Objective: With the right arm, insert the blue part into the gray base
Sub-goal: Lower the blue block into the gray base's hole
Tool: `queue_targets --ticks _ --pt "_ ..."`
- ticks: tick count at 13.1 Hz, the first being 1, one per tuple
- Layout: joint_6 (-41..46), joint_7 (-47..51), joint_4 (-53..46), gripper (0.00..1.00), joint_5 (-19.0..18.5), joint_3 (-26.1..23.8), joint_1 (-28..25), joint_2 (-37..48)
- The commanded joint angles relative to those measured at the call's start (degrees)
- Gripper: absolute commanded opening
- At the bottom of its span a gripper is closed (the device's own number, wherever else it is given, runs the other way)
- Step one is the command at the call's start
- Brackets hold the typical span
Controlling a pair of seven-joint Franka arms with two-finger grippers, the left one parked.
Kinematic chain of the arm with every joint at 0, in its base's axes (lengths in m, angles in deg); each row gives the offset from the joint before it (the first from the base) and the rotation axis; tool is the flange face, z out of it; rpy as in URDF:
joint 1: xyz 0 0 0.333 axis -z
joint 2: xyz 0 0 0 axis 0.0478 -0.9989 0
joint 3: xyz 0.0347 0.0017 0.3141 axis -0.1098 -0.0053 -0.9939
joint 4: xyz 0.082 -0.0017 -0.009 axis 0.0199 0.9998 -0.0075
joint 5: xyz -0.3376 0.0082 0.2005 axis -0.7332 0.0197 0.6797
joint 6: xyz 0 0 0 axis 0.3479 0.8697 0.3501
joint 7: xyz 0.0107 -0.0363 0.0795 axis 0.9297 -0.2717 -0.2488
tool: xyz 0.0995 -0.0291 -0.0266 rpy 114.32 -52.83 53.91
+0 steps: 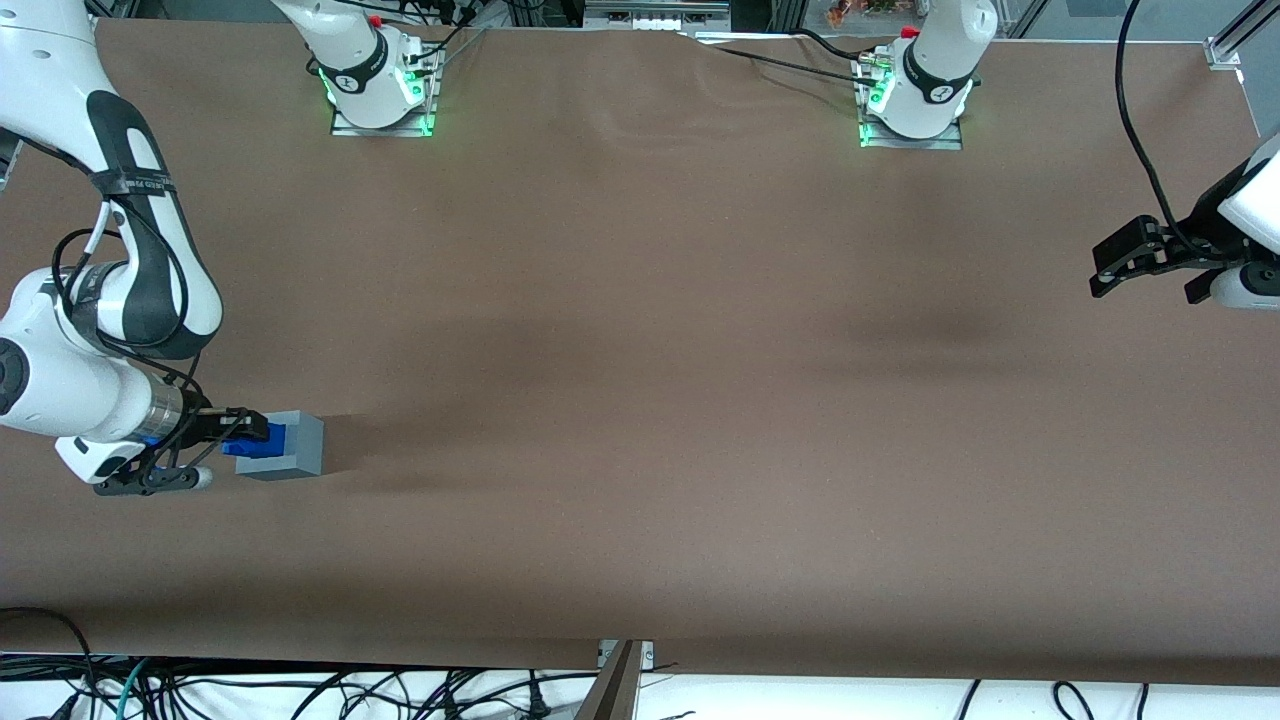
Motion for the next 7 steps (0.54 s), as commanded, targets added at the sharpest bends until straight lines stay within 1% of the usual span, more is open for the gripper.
queue_targets --ticks 1,2,3,7 --pt "-1.0 0.0 -0.7 0.48 0.5 -0.4 0.2 -0.9" --pt "-1.8 -0.1 -0.3 0.77 0.5 -0.4 0.2 -0.9" --pt "-2.4 0.0 0.3 0.99 0.4 -0.4 0.3 -0.6" --pt "-1.8 0.4 0.3 0.99 0.2 -0.5 0.3 0.5"
